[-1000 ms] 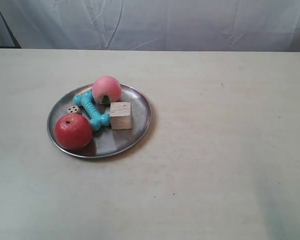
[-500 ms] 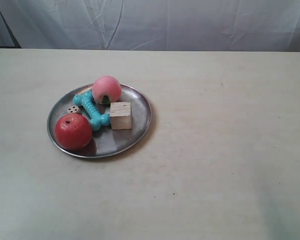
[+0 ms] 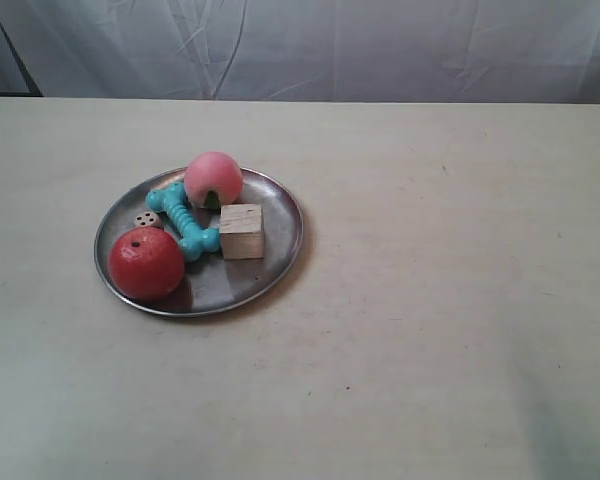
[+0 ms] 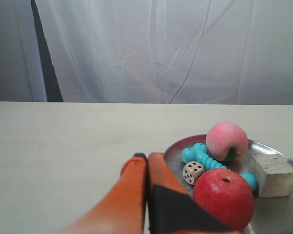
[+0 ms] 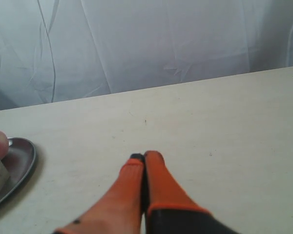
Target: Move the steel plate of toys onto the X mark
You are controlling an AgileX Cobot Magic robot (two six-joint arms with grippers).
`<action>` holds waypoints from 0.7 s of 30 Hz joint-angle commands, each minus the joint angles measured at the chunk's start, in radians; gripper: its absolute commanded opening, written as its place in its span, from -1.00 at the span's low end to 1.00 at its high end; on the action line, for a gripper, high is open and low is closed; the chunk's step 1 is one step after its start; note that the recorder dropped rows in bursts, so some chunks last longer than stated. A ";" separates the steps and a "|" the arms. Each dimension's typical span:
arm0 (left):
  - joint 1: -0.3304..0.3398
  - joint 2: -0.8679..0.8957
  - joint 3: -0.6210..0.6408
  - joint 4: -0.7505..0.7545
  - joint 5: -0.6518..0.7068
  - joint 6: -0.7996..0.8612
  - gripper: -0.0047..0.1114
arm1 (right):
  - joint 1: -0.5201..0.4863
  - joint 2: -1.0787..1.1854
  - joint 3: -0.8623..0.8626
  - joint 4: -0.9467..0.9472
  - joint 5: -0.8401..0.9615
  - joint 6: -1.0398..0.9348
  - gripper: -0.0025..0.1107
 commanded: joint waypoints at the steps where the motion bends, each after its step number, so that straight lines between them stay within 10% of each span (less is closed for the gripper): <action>1: 0.006 -0.007 0.006 0.001 -0.013 0.000 -0.92 | -0.004 -0.006 0.003 -0.004 -0.002 -0.004 -0.96; 21: 0.006 -0.007 0.006 -0.036 0.189 -0.003 -0.92 | -0.004 -0.006 0.003 -0.004 -0.002 -0.004 -0.96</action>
